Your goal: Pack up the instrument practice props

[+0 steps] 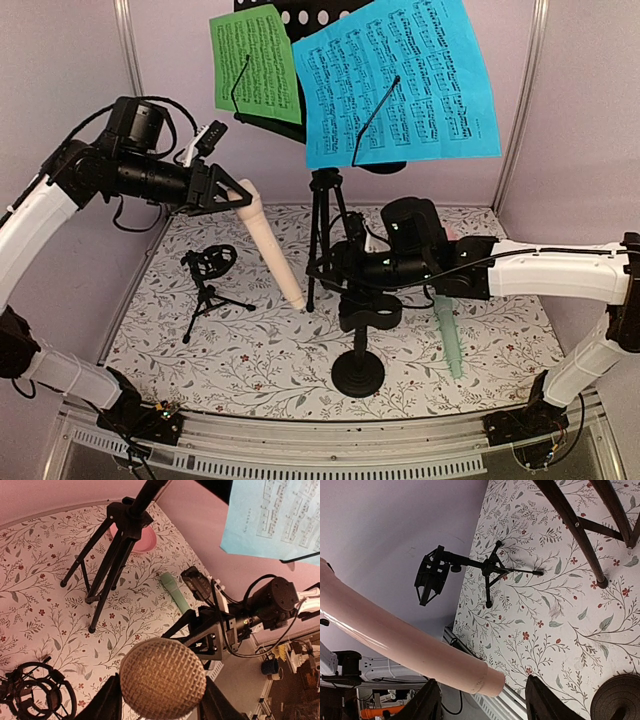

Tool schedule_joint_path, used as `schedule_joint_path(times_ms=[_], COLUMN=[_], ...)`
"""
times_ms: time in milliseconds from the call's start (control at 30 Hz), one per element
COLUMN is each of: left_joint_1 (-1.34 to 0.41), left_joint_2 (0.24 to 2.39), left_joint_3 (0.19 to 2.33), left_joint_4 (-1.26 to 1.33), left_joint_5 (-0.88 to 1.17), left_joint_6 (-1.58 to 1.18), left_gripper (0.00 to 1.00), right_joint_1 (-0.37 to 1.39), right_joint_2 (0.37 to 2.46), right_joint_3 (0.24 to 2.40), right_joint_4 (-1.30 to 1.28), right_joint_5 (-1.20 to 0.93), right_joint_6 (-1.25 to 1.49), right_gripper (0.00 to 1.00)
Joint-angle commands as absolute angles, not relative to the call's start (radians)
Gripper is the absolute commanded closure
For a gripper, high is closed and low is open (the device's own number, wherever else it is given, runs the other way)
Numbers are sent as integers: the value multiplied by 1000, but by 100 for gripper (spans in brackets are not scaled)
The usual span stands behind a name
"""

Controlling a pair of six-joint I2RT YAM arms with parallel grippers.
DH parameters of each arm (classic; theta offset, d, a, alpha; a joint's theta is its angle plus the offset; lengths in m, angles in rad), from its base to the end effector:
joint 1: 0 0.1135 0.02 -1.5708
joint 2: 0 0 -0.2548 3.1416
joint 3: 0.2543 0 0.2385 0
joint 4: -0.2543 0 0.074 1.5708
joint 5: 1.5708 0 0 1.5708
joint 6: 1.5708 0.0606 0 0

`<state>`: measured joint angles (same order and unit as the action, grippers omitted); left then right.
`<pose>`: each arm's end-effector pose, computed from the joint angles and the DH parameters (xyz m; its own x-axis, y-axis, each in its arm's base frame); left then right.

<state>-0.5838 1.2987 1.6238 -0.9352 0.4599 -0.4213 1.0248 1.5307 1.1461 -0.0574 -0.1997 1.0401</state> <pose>0.1990 -0.1637 0.4160 -0.7624 0.0644 -0.6439 0.5322 0.6285 -0.5672 0.1802 0.3197 0.2800 -0.9151 0.1218 -0.3843 -0.2795 0.4953 0.8225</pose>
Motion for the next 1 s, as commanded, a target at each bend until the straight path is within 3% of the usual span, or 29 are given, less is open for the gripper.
schedule_joint_path(times_ms=[0, 467, 967], left_joint_1=[-632, -679, -734], left_joint_2=[1350, 1465, 1610], left_joint_3=[1641, 1641, 1560], left_joint_4=[-901, -971, -977], left_joint_5=[449, 417, 406], left_joint_6=[-440, -472, -505], left_gripper=[72, 73, 76], right_joint_1=[1010, 978, 977], right_joint_2=[1453, 1357, 1165], right_joint_3=[1116, 1099, 986], right_joint_4=[-27, -20, 88], right_joint_5=[-84, 27, -9], right_joint_6=[1043, 981, 568], right_gripper=[40, 40, 39])
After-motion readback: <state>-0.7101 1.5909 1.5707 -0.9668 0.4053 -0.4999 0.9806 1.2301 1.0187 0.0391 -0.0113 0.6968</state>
